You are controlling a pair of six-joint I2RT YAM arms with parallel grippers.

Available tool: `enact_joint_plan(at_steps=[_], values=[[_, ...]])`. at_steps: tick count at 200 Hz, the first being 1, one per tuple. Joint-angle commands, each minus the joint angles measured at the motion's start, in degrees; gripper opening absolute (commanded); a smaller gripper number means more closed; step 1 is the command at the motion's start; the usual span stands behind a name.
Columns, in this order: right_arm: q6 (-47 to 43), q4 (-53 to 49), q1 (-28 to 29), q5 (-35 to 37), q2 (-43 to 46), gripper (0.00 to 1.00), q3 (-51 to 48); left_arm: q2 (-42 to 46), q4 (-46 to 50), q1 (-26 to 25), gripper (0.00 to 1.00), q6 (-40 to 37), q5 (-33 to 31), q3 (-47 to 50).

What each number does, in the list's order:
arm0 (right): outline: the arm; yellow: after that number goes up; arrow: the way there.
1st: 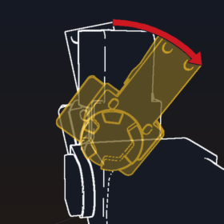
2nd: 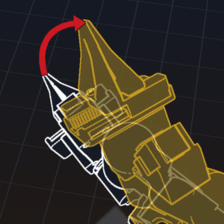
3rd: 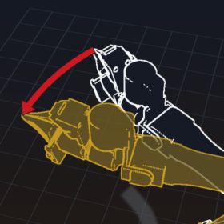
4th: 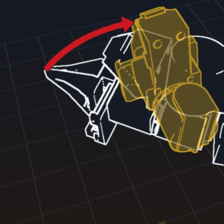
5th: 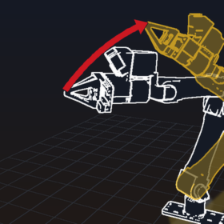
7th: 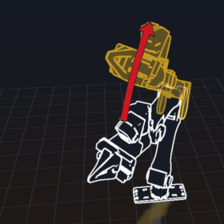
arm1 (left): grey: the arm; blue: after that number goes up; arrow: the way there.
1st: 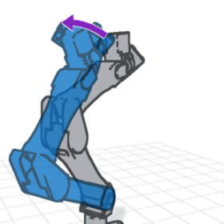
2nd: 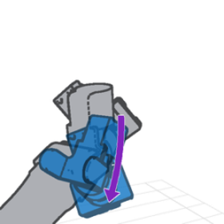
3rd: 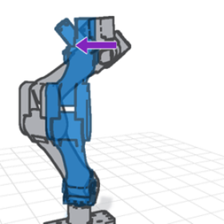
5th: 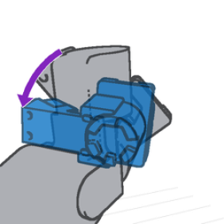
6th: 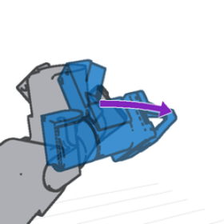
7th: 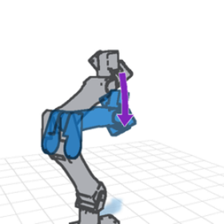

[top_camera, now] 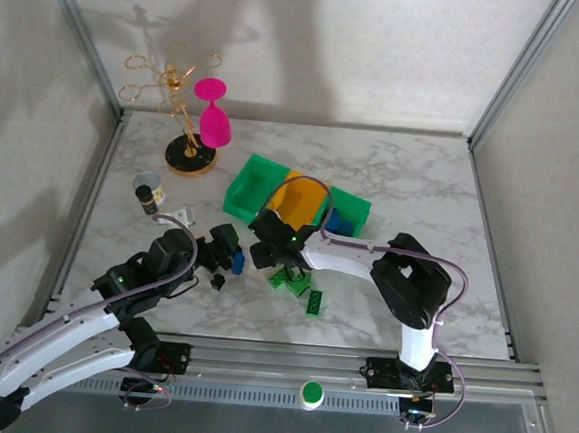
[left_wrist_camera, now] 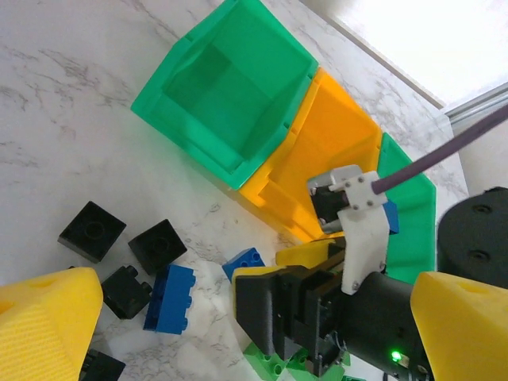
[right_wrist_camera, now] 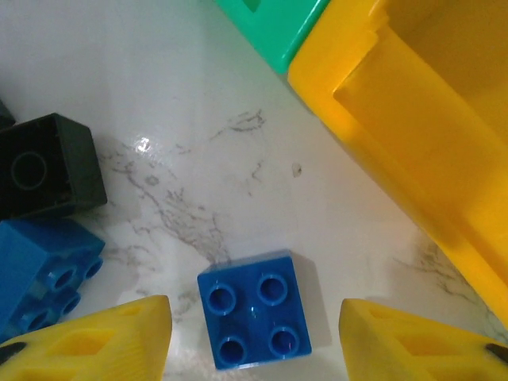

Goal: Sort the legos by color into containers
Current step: Pick up the lego from the center of the table.

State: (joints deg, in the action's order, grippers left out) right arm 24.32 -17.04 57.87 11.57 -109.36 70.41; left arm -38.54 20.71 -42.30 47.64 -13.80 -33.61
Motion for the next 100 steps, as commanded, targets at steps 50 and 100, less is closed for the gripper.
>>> enact_joint_plan(at_steps=[50, 100], values=[[-2.7, -2.2, 0.4, 3.3, -5.2, 0.52, 4.6, 0.6, 1.3, -0.1, 1.0, 0.9, -2.4, 0.7], [-2.9, -2.2, 0.4, 2.9, -5.7, 0.44, 4.7, 0.5, 1.0, -0.1, 1.0, 0.7, -2.3, 0.8]])
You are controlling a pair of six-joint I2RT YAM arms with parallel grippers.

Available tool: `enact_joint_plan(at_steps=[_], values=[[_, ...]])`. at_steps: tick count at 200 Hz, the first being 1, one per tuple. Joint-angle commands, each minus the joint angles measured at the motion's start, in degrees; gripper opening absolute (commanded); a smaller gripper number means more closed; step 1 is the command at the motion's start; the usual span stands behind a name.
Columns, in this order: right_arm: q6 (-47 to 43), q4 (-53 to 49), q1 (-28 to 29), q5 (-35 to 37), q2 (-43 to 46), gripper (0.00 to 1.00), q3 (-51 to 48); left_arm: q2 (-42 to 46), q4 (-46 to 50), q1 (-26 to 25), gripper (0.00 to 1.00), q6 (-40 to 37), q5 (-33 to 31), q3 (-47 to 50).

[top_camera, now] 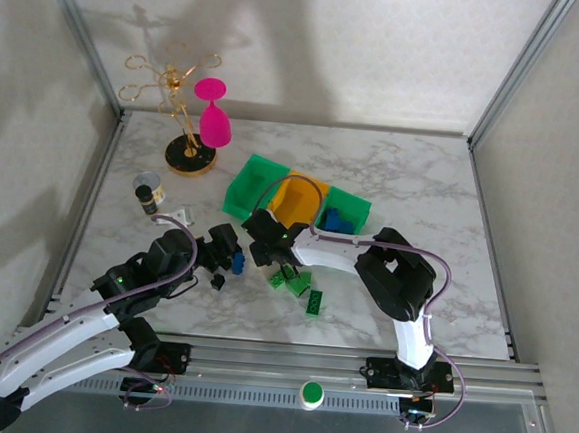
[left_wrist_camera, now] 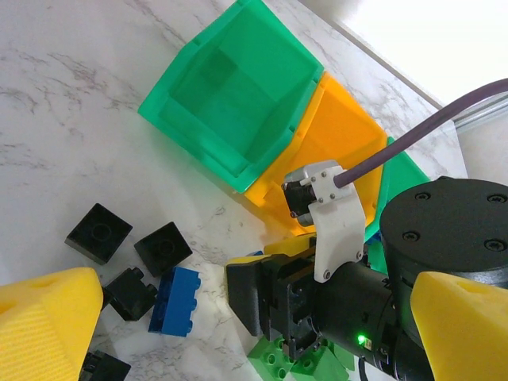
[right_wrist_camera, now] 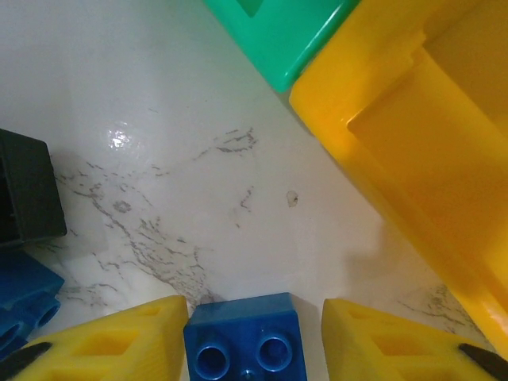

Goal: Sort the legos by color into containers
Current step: Pick up the lego from the center of the table.

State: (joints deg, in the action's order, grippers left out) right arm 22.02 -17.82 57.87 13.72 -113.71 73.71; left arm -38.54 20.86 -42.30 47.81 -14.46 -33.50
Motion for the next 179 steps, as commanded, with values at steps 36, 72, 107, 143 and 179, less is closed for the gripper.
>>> enact_joint_plan(at_steps=[36, 72, 107, 143, 179], values=[[-0.7, -1.6, 0.3, 0.6, -1.7, 0.46, 1.2, 0.4, 0.5, -0.1, 0.99, 0.5, -1.3, 0.8], [-0.3, -1.4, 0.3, 0.3, -1.0, 0.41, 1.0, 0.4, 0.4, -0.1, 1.0, 0.5, -1.2, 0.7], [0.7, -1.4, 0.3, -0.5, 1.5, 0.36, 0.5, 0.5, 0.4, -0.1, 1.0, 0.5, -0.9, 0.4], [2.9, -1.0, 0.1, -1.6, 8.0, 0.36, -2.4, 0.7, 0.0, -0.1, 1.0, 0.4, 0.0, -0.4], [5.8, -3.4, -1.6, 0.2, 16.1, 0.37, -5.6, 0.0, -1.6, -0.1, 1.0, -0.3, 1.8, -1.0]])
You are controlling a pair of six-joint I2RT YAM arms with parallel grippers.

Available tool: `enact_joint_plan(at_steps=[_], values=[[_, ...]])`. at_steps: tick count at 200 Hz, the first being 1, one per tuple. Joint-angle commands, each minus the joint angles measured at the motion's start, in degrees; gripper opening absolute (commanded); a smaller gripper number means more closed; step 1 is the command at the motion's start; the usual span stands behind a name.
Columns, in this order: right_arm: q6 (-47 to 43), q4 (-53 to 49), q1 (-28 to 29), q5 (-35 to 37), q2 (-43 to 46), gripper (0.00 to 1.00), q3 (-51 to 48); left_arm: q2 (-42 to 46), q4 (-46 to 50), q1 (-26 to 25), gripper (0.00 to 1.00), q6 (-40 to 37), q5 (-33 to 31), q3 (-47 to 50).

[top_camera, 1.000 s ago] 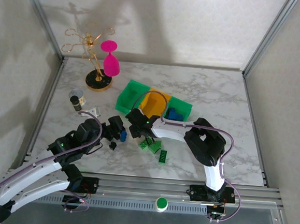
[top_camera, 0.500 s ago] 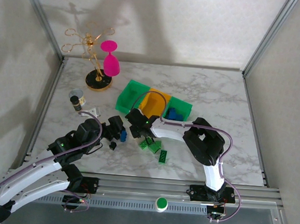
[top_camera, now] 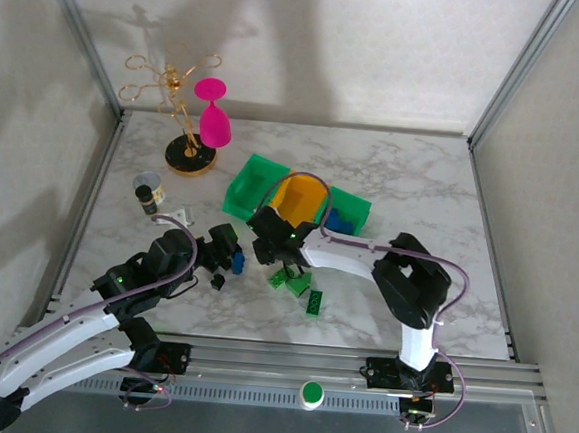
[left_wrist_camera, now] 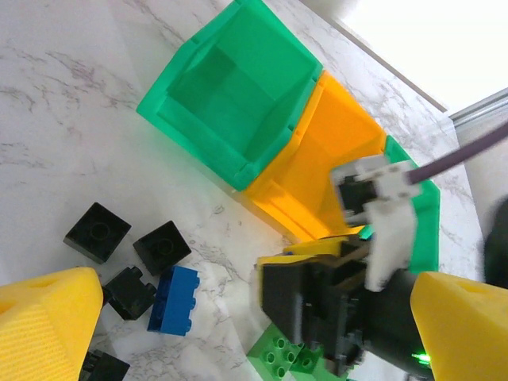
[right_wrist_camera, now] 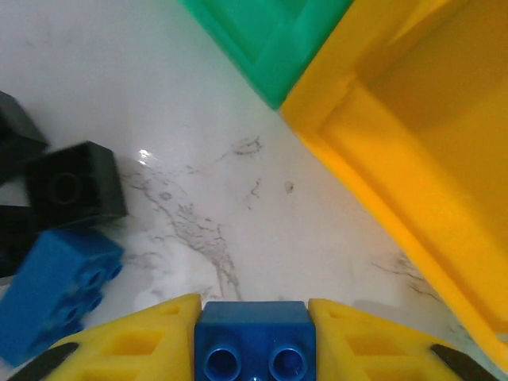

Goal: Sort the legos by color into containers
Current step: Pick up the lego from the center of the table, then place the lego in the container.

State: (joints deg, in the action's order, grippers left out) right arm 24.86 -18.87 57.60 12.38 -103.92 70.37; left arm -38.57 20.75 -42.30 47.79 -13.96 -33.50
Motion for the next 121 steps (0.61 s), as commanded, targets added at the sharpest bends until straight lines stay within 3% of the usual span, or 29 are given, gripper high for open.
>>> enact_joint_plan(at_steps=[1, 63, 121], values=[[3.0, -2.4, -1.5, 1.7, 6.5, 0.37, -2.3, 0.0, -1.6, -0.1, 1.0, -0.3, 1.4, -1.0], [4.1, -5.8, -13.0, 2.7, 16.4, 0.38, -7.5, -5.1, -7.2, -0.4, 1.0, -1.6, 7.1, -1.9], [1.9, -3.5, -21.9, 1.1, 13.0, 0.37, -6.5, -11.2, -12.7, -1.1, 1.0, -2.0, 10.7, -2.9]])
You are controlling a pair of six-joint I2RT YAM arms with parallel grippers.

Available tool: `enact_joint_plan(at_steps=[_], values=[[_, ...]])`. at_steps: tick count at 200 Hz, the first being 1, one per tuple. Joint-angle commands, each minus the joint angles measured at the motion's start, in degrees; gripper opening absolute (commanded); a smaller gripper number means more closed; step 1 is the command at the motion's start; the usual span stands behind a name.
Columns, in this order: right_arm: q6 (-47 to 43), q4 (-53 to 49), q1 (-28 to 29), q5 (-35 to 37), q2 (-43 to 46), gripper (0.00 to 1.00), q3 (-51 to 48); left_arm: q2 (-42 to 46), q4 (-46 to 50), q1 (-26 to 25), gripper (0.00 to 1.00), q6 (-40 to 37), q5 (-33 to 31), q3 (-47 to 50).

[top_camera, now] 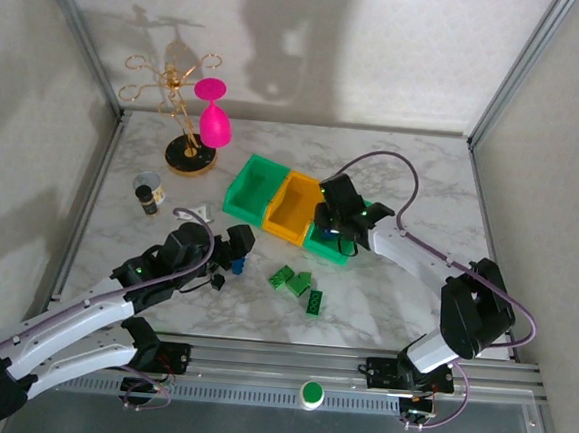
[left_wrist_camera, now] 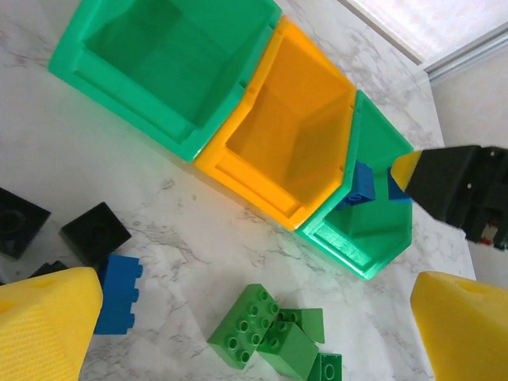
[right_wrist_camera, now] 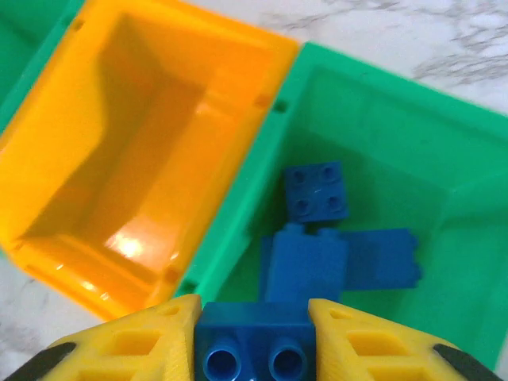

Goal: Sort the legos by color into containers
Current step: Place the lego in the container.

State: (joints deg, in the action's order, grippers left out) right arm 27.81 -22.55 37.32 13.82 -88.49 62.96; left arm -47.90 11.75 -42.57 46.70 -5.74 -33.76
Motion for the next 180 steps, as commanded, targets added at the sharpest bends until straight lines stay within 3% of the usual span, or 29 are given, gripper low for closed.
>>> enact_joint_plan(at_steps=[1, 63, 105, 180], values=[[-1.0, 0.2, -1.7, -0.3, -2.5, 0.37, 1.0, -2.0, -3.8, -0.8, 1.0, -0.9, 2.5, -2.7], [-2.3, 1.3, -4.9, -2.3, -7.4, 0.38, 3.8, -6.5, -5.6, -1.4, 1.0, -1.7, 3.4, -3.9], [-2.8, 1.4, -6.1, -2.3, -8.9, 0.45, 4.2, -7.1, -5.2, -1.5, 1.0, -2.1, 3.0, -3.8], [-2.9, -1.6, -5.7, -1.9, -3.0, 0.56, 6.0, -7.4, -4.7, -1.5, 1.0, -2.8, 2.2, -4.8]])
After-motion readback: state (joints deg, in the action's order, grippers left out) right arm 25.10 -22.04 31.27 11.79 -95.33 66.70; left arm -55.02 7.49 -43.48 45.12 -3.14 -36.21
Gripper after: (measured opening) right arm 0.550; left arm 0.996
